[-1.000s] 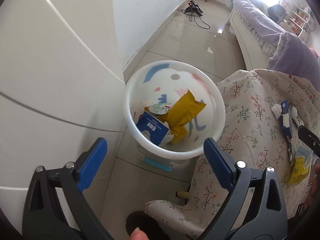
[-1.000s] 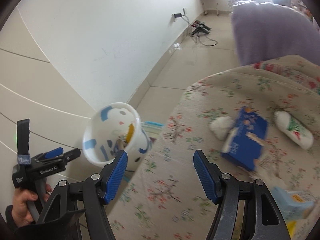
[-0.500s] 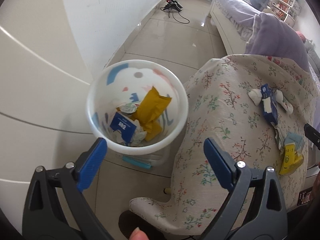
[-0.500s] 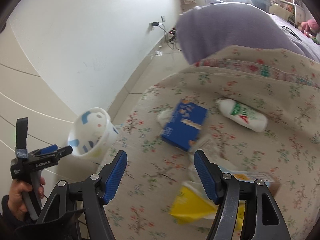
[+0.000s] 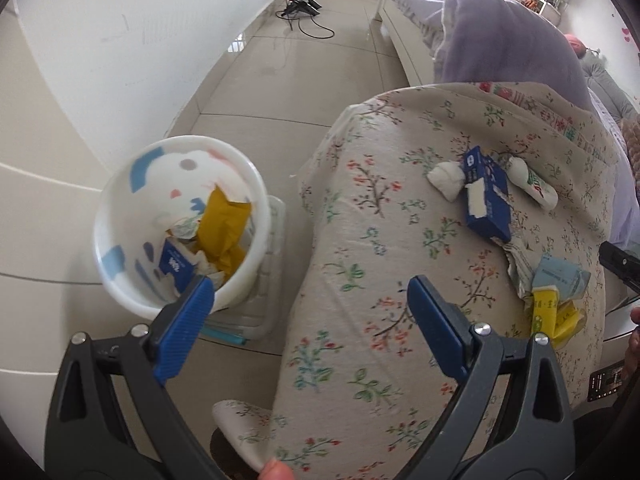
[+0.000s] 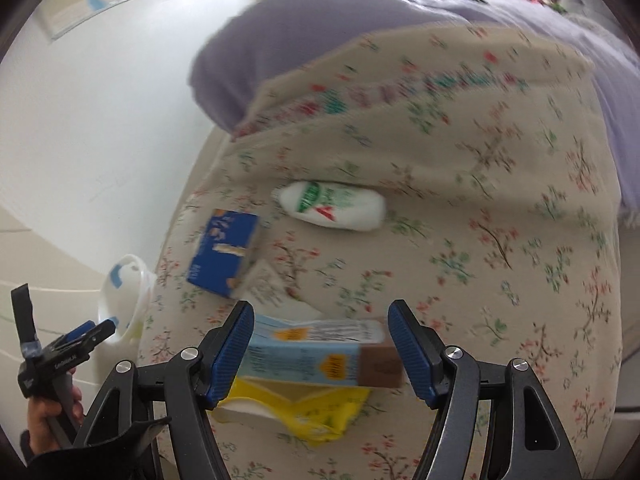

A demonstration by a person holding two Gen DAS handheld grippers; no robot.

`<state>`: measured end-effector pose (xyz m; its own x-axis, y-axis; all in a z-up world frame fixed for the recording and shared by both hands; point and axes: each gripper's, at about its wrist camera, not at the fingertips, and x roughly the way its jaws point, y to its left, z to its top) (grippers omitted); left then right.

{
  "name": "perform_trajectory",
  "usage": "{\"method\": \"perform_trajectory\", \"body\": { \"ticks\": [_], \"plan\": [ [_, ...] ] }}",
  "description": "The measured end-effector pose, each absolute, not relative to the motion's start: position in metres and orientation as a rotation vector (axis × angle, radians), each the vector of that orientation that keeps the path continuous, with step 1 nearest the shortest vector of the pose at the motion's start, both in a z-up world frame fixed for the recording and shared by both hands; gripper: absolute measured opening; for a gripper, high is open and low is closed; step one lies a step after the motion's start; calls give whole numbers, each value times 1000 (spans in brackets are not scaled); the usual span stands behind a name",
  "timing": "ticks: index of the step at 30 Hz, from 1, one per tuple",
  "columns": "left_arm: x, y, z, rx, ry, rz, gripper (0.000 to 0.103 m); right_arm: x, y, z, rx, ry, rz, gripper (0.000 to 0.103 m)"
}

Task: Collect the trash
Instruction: 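Move both tools back over the bed toward the milk carton and snack box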

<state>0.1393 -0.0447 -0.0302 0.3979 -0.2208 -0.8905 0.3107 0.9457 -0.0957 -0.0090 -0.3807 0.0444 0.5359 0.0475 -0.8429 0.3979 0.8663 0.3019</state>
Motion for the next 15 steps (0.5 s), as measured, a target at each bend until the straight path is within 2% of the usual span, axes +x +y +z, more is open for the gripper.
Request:
{"method": "perform_trajectory", "body": {
  "ticks": [6,15],
  "plan": [
    [138,-65,-32,103,1122,-368,97,-11,-379,37,515,1034,-150,71],
    [138,-68,-34,112,1137,-370,97,-12,-351,38,159,1138,-86,71]
  ]
}}
